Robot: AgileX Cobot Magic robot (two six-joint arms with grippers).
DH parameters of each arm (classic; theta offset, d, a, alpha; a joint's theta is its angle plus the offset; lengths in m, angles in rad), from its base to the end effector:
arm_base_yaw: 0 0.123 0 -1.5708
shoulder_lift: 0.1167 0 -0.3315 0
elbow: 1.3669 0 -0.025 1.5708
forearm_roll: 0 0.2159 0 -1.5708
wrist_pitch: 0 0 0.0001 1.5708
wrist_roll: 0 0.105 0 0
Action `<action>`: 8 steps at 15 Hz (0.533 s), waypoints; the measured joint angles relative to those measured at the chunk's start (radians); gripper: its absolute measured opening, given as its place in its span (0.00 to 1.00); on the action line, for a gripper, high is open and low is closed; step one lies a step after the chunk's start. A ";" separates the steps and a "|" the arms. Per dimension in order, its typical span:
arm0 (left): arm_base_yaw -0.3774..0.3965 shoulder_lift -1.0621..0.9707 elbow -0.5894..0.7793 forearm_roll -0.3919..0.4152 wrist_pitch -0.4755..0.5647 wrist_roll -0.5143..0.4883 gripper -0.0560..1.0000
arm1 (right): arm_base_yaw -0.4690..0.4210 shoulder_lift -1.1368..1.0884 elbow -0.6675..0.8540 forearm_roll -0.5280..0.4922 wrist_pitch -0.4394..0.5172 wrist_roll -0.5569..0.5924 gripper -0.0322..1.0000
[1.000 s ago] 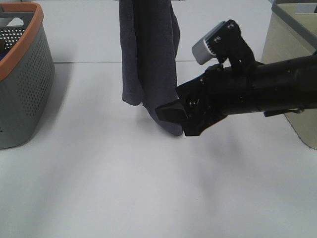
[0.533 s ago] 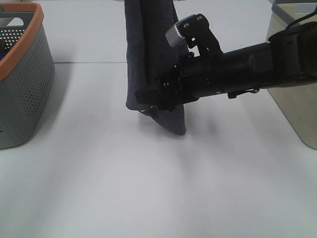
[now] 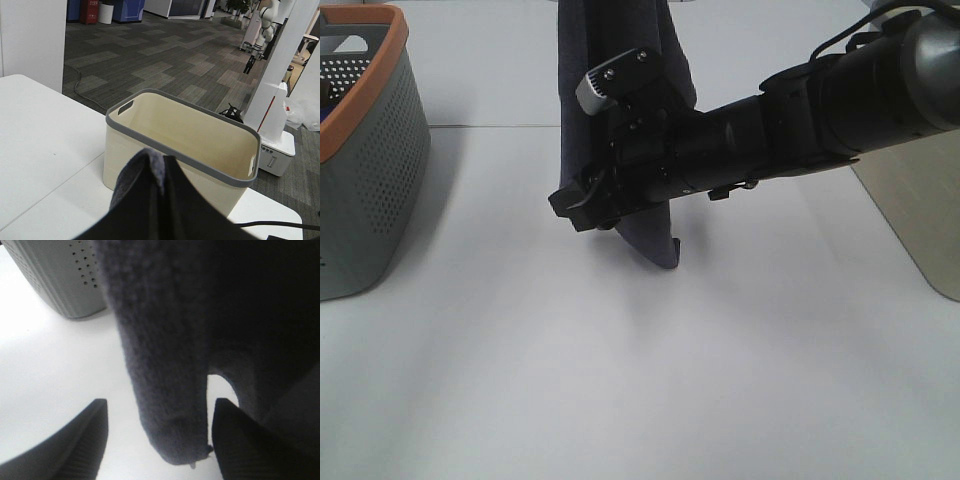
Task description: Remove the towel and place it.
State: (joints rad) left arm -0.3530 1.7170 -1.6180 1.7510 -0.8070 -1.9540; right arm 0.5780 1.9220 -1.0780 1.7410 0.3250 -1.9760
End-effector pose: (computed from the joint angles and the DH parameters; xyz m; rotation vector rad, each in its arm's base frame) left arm 0.3260 -0.1995 0.4511 0.7830 1.6490 -1.0356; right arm 0.3168 0.2462 0.2247 -1.0497 2.0318 0.5484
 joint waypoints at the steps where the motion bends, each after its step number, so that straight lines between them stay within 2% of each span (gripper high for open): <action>1: 0.000 0.000 0.000 0.000 0.000 0.000 0.05 | 0.002 0.000 -0.002 0.001 -0.011 0.003 0.59; 4: 0.000 0.000 0.000 0.000 0.000 -0.019 0.05 | 0.003 0.000 -0.002 0.001 -0.056 0.052 0.45; 6: 0.000 0.000 0.000 0.000 0.001 -0.023 0.05 | 0.003 0.000 -0.002 0.001 -0.069 0.097 0.23; 7: 0.000 0.000 0.000 0.000 0.004 -0.023 0.05 | 0.003 0.000 -0.002 0.001 -0.052 0.136 0.12; 8: 0.000 0.000 0.000 0.000 0.017 -0.027 0.05 | 0.003 0.000 -0.002 0.001 -0.019 0.188 0.05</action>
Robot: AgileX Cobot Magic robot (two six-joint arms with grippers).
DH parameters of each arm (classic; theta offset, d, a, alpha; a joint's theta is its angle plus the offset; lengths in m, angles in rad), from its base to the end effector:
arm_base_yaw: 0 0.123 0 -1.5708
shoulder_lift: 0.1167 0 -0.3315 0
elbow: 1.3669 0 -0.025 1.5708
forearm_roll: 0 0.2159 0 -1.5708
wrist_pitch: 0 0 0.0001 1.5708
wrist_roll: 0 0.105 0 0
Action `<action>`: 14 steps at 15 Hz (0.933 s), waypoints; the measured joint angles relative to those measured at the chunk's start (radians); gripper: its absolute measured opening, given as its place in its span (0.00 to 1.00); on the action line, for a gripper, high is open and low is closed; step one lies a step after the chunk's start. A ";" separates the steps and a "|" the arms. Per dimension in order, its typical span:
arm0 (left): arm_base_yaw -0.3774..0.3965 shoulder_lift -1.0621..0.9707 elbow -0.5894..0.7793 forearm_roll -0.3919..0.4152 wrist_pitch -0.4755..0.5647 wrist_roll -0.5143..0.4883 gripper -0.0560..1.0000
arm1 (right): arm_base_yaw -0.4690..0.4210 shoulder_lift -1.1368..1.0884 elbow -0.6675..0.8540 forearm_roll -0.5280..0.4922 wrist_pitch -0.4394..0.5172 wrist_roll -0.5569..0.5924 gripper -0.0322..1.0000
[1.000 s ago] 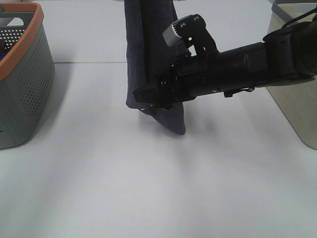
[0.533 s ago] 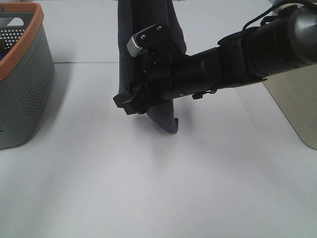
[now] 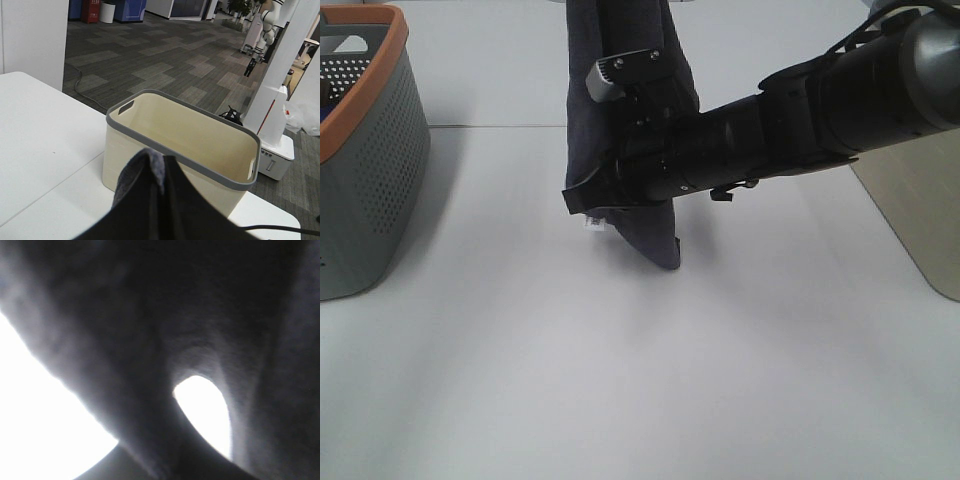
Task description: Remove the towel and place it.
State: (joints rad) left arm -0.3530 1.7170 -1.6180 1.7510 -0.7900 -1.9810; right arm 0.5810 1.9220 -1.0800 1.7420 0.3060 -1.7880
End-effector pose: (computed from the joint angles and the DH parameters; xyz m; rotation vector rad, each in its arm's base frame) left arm 0.3276 -0.1988 0.4513 0.7481 1.6643 -1.0419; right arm 0.3176 0.2460 0.2245 -0.8572 2.1472 0.6247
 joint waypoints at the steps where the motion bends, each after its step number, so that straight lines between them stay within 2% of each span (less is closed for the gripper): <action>1: 0.000 -0.004 0.000 0.000 0.025 -0.008 0.05 | 0.000 -0.002 0.000 0.001 0.040 0.060 0.05; 2: 0.000 -0.011 0.000 0.000 0.055 -0.018 0.05 | 0.000 -0.010 0.000 -0.013 0.067 0.109 0.05; 5: 0.000 -0.030 0.000 0.000 0.104 -0.025 0.05 | 0.000 -0.099 0.027 -0.156 0.082 0.262 0.05; 8: 0.000 -0.035 0.000 0.000 0.146 -0.052 0.05 | 0.000 -0.249 0.064 -0.435 0.083 0.482 0.05; 10: 0.002 -0.035 0.000 0.000 0.150 -0.073 0.05 | 0.000 -0.347 0.070 -0.715 0.089 0.679 0.05; 12: 0.033 -0.037 0.000 0.000 0.153 -0.103 0.05 | 0.000 -0.448 0.070 -1.021 0.126 0.953 0.05; 13: 0.079 -0.037 0.000 0.000 0.169 -0.170 0.05 | 0.000 -0.503 0.067 -1.308 0.175 1.158 0.05; 14: 0.094 -0.037 0.000 0.000 0.169 -0.187 0.05 | 0.000 -0.515 0.061 -1.404 0.201 1.223 0.05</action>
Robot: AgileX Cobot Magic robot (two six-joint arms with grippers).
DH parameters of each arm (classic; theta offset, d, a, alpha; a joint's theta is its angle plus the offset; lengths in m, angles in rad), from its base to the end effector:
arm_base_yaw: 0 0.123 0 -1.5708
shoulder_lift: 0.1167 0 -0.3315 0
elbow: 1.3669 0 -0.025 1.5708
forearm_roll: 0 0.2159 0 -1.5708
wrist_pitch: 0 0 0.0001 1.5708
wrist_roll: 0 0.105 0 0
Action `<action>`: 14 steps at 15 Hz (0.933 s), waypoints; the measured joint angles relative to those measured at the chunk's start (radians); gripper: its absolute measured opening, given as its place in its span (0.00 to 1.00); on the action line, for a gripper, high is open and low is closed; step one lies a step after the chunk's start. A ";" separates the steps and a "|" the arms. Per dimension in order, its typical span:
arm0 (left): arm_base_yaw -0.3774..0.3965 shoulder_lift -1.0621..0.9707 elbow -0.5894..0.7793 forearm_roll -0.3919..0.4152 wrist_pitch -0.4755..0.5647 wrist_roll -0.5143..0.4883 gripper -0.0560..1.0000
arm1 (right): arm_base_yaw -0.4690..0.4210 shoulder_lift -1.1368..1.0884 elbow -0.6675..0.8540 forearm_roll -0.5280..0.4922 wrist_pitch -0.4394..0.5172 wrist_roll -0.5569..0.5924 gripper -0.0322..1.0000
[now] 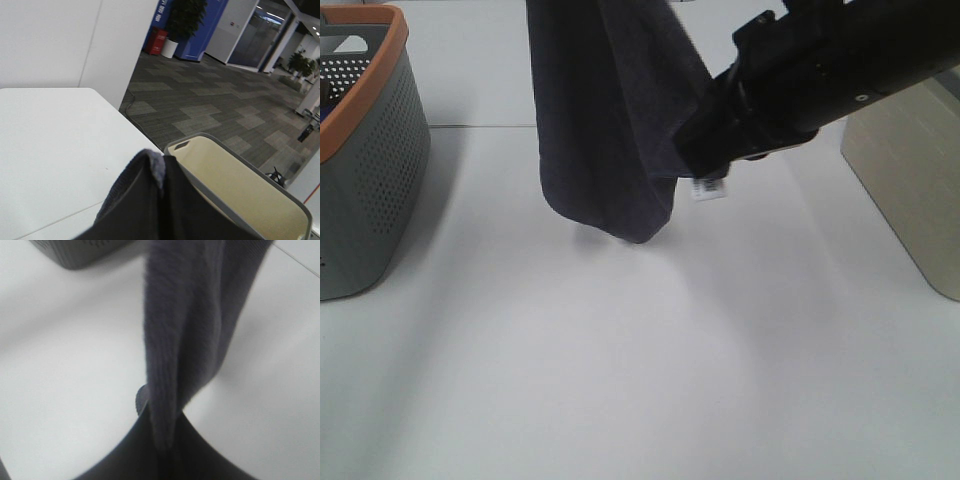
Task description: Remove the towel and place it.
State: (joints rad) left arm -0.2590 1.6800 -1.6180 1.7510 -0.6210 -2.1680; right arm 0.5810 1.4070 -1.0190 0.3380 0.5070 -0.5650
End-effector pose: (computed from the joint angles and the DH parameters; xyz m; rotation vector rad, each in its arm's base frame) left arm 0.3473 -0.1541 0.4677 0.3783 1.7104 -0.9789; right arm 0.2175 0.1631 0.3408 -1.0459 2.1240 0.3431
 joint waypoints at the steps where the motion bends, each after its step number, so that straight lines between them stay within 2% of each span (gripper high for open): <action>1: 0.030 -0.002 0.016 0.000 -0.001 -0.019 0.05 | 0.000 -0.012 -0.044 -0.224 0.079 0.151 0.05; 2: 0.035 -0.011 0.054 -0.001 0.007 -0.020 0.05 | 0.000 -0.013 -0.088 -0.366 0.158 0.226 0.05; 4: 0.036 -0.048 0.172 -0.002 0.078 -0.021 0.05 | 0.000 -0.013 -0.170 -0.569 0.284 0.294 0.05; 6: 0.036 -0.073 0.258 -0.010 0.124 -0.023 0.05 | 0.000 -0.013 -0.231 -0.675 0.312 0.311 0.05; 8: 0.039 -0.089 0.323 -0.019 0.146 -0.023 0.05 | -0.018 -0.010 -0.289 -0.791 0.294 0.369 0.05; 9: 0.039 -0.091 0.339 -0.021 0.151 -0.023 0.05 | -0.047 -0.001 -0.311 -0.817 0.263 0.413 0.05; 11: 0.034 -0.092 0.344 -0.036 0.167 -0.023 0.05 | -0.130 0.020 -0.326 -0.804 0.162 0.493 0.05; 13: 0.028 -0.089 0.344 -0.049 0.227 -0.023 0.05 | -0.161 0.052 -0.328 -0.763 0.080 0.501 0.05; 14: 0.029 -0.060 0.344 -0.062 0.275 0.011 0.05 | -0.163 0.114 -0.328 -0.763 0.025 0.462 0.05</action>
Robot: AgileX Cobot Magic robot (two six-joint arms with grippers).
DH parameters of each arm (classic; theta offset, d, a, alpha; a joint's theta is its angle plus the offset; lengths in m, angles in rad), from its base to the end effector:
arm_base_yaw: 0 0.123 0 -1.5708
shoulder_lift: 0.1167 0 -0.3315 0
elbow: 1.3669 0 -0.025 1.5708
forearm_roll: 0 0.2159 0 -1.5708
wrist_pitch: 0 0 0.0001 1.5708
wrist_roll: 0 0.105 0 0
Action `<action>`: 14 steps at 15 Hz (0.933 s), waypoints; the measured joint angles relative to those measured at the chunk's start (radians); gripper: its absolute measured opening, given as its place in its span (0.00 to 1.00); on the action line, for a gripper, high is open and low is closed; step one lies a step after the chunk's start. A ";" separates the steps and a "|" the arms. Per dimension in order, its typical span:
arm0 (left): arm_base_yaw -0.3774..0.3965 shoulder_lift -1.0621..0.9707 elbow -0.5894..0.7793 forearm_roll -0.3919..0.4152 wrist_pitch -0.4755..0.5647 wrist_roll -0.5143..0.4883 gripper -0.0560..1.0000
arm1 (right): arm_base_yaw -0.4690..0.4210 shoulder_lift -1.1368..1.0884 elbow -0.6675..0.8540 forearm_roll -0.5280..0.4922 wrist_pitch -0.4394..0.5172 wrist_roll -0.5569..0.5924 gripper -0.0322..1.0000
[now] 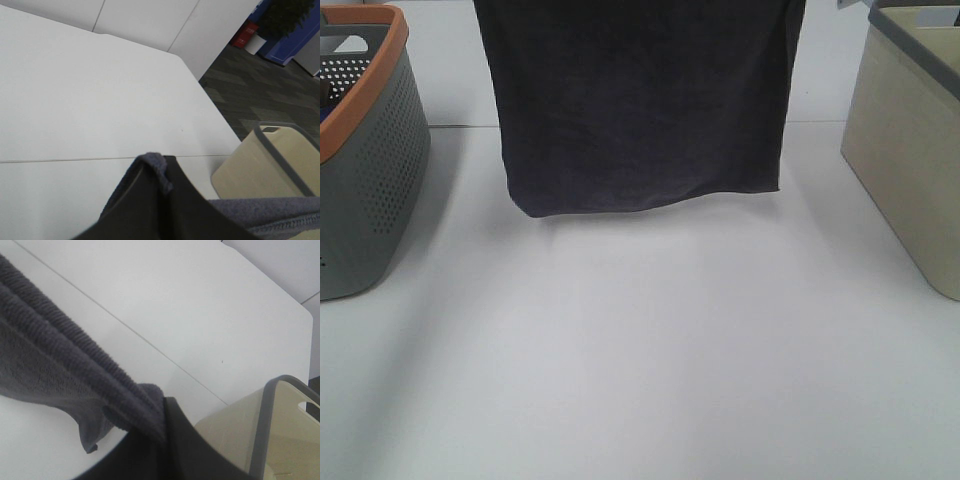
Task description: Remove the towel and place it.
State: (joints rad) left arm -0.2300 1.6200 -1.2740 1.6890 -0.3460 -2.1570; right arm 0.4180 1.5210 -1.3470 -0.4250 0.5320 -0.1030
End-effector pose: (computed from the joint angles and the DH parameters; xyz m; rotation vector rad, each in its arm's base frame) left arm 0.3467 -0.1174 0.3895 0.0227 1.9315 -0.7903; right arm 0.3062 0.1119 0.4037 -0.8147 1.9860 -0.2595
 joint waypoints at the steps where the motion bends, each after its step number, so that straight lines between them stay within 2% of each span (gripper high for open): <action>1: 0.002 0.029 0.000 -0.017 0.021 0.039 0.05 | -0.001 0.038 0.000 -0.005 -0.020 -0.051 0.05; 3: 0.002 0.108 -0.041 -0.099 0.063 0.178 0.05 | -0.003 0.123 -0.027 -0.040 -0.042 -0.139 0.05; 4: 0.002 0.128 -0.066 -0.122 0.067 0.224 0.05 | -0.013 0.163 -0.065 -0.054 -0.062 -0.146 0.05; 6: 0.006 0.228 -0.197 -0.260 0.062 0.401 0.05 | -0.044 0.229 -0.157 -0.047 -0.083 -0.146 0.05; 9: 0.006 0.369 -0.406 -0.447 0.041 0.633 0.05 | -0.119 0.353 -0.366 0.018 -0.118 -0.165 0.05; 10: 0.006 0.407 -0.463 -0.473 0.041 0.691 0.05 | -0.127 0.379 -0.414 0.028 -0.132 -0.170 0.05; 12: 0.008 0.434 -0.494 -0.476 0.044 0.758 0.05 | -0.131 0.393 -0.445 0.078 -0.147 -0.170 0.05; 14: 0.010 0.429 -0.419 -0.470 0.035 0.792 0.05 | -0.131 0.389 -0.374 0.135 -0.145 -0.169 0.05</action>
State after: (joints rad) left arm -0.2200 2.0490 -1.6930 1.2190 -0.3110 -1.3650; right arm 0.2870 1.9100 -1.7210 -0.2900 0.3870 -0.2720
